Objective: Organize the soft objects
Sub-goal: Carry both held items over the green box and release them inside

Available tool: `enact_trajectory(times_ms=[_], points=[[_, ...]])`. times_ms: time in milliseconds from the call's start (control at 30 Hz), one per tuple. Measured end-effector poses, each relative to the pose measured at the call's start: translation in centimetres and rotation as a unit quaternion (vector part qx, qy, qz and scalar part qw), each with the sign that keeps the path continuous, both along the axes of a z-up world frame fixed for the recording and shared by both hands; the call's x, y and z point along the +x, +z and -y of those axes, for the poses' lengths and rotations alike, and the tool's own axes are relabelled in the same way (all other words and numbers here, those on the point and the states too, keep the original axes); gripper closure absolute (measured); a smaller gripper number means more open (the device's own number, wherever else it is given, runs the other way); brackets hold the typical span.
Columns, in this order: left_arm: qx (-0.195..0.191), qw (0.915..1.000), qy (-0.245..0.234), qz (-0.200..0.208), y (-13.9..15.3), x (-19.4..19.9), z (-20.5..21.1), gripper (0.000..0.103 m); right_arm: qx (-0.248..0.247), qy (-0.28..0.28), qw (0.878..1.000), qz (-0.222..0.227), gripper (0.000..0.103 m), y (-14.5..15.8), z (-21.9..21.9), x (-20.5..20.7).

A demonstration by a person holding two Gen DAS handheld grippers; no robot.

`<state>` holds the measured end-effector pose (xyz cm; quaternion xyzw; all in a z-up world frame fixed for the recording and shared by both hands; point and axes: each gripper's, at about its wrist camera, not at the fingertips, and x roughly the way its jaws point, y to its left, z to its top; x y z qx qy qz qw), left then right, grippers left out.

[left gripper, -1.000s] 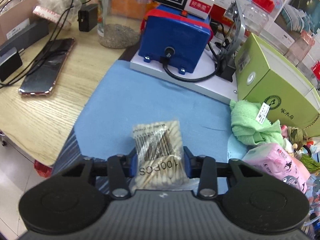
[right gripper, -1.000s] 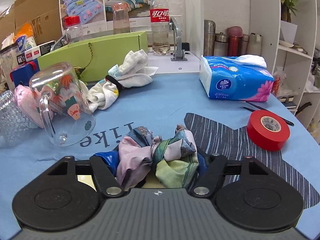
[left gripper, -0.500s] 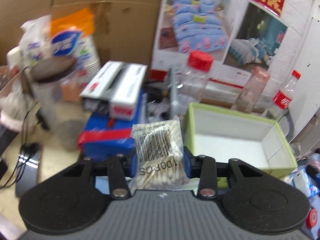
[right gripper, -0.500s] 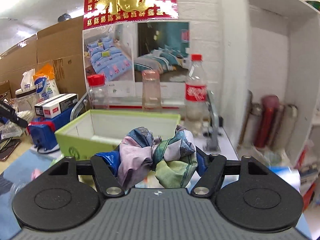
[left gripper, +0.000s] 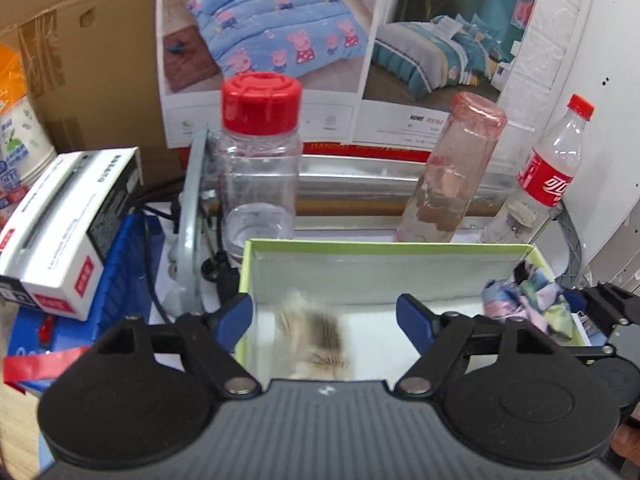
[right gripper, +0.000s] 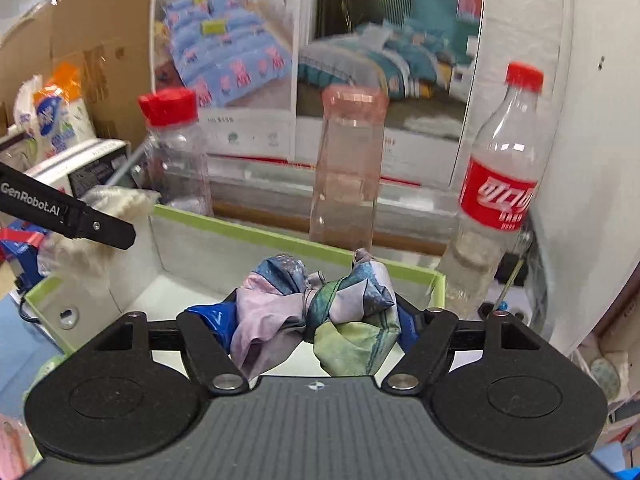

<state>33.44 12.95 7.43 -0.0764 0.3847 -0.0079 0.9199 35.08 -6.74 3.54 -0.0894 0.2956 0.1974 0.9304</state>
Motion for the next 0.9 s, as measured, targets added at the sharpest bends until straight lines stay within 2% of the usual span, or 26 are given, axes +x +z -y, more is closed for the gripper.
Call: enact_trajectory(times_ms=[67,167,267,300,400,500,700,900], points=[[-0.003,1.0000,-0.005,0.005,0.4,-0.5,0.0,0.024,0.006,-0.003,1.000,0.004,0.040,0.0,0.0,-0.1],[0.011,0.9998,0.003,0.018,1.3,-1.8,0.0,0.024,0.044,-0.017,0.998,0.033,0.038,1.4,1.0,-0.9],[0.017,0.9994,0.013,0.028,2.3,-3.5,-0.4,0.024,0.067,-0.021,0.997,0.043,0.037,2.7,1.9,-2.1],[0.015,0.9993,0.013,0.030,2.5,-4.1,-0.5,0.024,0.065,-0.018,0.997,0.041,0.037,2.8,1.9,-2.1],[0.015,0.9992,0.013,0.036,3.3,-5.8,-0.7,0.024,0.027,-0.022,0.999,-0.005,0.036,2.1,1.3,-1.3],[0.025,0.9987,0.017,0.041,3.8,-7.0,-0.8,0.024,0.054,-0.027,0.998,0.019,0.036,2.8,1.8,-2.7],[0.031,0.9984,0.021,0.041,3.9,-8.9,-1.2,0.023,0.037,-0.029,0.998,0.037,0.035,4.0,1.9,-4.8],[0.030,0.9991,0.016,0.026,2.4,-12.2,-1.4,0.020,0.034,-0.021,0.998,0.039,0.034,4.2,2.8,-8.6]])
